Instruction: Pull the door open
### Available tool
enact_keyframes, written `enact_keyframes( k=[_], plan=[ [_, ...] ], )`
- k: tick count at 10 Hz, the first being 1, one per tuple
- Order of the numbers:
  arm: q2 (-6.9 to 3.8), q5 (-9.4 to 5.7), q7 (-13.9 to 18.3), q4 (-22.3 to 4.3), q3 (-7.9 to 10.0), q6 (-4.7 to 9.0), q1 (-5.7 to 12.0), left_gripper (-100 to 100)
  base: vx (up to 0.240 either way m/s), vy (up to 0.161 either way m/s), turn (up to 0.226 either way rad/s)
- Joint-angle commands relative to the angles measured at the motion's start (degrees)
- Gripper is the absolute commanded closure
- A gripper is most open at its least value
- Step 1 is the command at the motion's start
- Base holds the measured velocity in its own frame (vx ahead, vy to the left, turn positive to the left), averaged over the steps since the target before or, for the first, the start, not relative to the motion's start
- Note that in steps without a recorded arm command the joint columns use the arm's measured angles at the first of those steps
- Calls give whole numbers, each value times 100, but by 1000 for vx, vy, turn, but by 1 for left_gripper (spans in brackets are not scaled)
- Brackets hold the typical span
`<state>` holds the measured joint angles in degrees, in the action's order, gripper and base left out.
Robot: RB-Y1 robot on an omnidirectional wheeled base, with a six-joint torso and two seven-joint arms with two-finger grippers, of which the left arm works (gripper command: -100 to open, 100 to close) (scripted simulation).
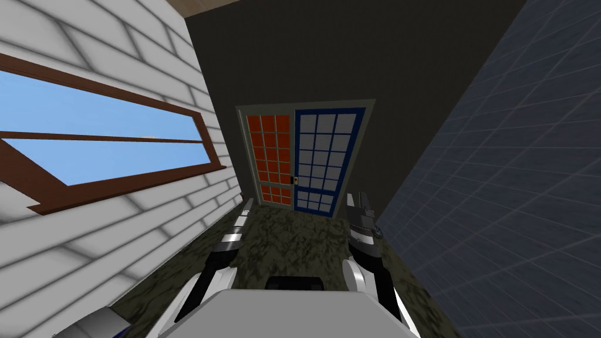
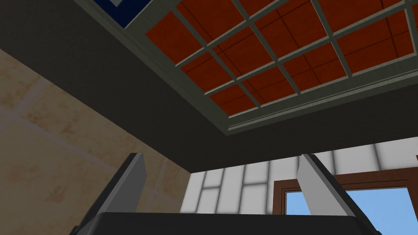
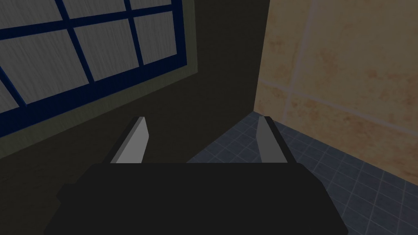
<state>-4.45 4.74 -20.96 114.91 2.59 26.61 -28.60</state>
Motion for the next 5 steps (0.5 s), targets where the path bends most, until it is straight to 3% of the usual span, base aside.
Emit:
enact_keyframes(
  k=[1, 5],
  plan=[
    [-27, 24, -199, -217, 59, 63, 71, -100, 143, -2, -72],
    [-70, 92, -667, -730, 182, 246, 176, -100, 126, 2, -77]
  ],
)
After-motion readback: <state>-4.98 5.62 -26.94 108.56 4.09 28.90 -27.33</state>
